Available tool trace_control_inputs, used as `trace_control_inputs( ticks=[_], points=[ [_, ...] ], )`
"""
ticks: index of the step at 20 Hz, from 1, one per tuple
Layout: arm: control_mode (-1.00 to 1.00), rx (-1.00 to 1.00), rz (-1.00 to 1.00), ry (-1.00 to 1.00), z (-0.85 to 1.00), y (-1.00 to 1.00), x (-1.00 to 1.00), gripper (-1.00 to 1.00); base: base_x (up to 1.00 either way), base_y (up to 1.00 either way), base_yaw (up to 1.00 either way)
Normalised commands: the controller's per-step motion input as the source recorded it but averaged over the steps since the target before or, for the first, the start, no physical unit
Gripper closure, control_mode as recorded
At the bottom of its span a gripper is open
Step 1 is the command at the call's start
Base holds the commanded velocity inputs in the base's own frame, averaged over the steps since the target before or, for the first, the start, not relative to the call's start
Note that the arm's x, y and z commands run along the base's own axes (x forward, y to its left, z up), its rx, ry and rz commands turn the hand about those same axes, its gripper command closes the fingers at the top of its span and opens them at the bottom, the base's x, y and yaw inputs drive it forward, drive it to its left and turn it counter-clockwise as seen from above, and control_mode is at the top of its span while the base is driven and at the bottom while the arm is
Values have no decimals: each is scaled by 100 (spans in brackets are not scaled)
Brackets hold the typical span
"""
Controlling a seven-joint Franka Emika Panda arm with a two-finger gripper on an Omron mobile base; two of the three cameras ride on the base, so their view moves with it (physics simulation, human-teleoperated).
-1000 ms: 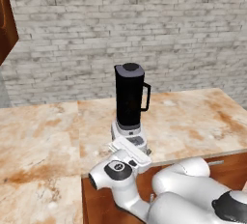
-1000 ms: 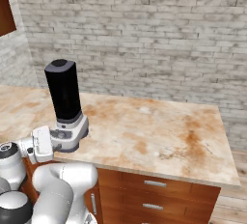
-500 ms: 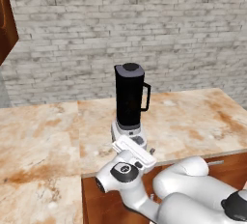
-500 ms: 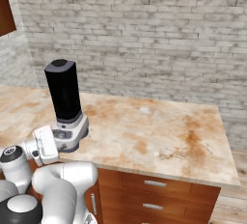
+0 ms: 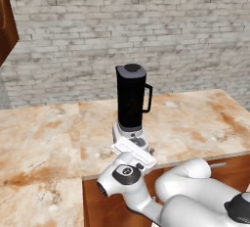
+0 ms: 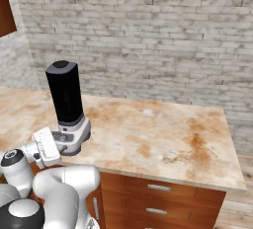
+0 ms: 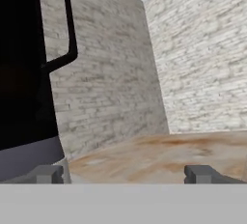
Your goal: Open the blender lid, put the tangerine in the blender, close the lid, and start the blender.
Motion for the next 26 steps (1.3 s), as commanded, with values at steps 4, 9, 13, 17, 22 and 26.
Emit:
trace_control_inputs(
  ticks=[4, 9, 13, 17, 22, 26],
  points=[
    [-100, 0, 4, 0, 0, 5, 17, -100, 0, 0, 0],
    [-100, 0, 0, 0, -1, 0, 13, -100, 0, 0, 0],
    [-100, 0, 0, 0, -1, 0, 26, -100, 0, 0, 0],
    [-100, 0, 0, 2, -11, 0, 25, -100, 0, 0, 0],
    [-100, 0, 0, 5, -29, -1, 12, -100, 0, 0, 0],
    [-100, 0, 0, 1, -22, 0, 15, -100, 0, 0, 0]
  ],
)
